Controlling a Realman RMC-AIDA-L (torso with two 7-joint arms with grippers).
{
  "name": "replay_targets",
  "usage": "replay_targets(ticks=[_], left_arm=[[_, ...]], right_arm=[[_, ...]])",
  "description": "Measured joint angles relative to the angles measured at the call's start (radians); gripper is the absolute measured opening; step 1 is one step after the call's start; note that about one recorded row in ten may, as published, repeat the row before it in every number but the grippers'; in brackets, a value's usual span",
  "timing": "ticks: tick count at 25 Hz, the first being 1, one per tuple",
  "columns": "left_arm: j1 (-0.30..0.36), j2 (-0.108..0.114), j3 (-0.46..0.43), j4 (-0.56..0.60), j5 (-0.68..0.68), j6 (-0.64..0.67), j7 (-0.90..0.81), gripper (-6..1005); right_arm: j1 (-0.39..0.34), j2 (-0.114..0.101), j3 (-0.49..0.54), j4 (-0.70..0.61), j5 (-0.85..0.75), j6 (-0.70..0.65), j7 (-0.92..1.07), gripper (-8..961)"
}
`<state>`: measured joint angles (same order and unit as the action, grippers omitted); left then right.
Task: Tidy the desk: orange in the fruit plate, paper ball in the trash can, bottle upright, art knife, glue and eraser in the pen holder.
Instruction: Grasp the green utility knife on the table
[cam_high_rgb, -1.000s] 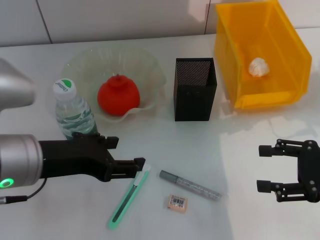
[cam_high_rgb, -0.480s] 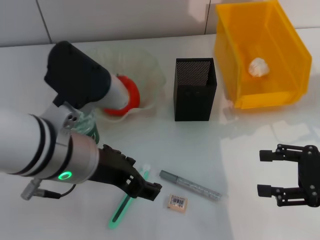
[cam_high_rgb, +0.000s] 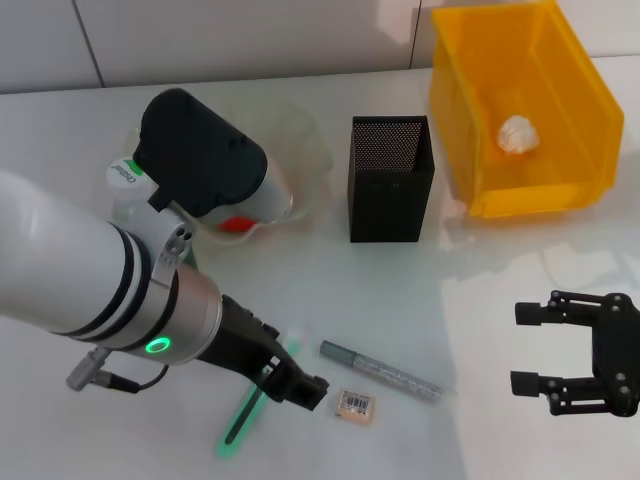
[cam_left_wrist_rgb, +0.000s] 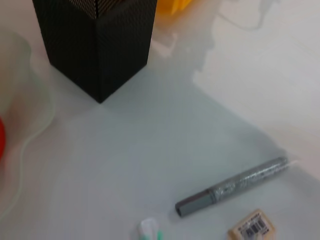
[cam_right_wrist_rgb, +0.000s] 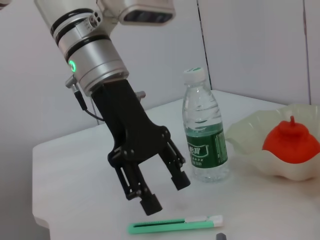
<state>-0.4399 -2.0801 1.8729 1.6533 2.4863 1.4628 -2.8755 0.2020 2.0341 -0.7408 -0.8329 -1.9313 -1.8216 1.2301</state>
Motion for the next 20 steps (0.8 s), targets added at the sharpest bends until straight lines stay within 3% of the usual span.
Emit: replay_targets(ticks=[20], left_arm=[[-0.025,0.000,0.058,-0.087,0.078,0.052,-0.002,795]], right_arm=[[0.008,0.002,0.000,0.002,0.000,0.001,0.003,794]])
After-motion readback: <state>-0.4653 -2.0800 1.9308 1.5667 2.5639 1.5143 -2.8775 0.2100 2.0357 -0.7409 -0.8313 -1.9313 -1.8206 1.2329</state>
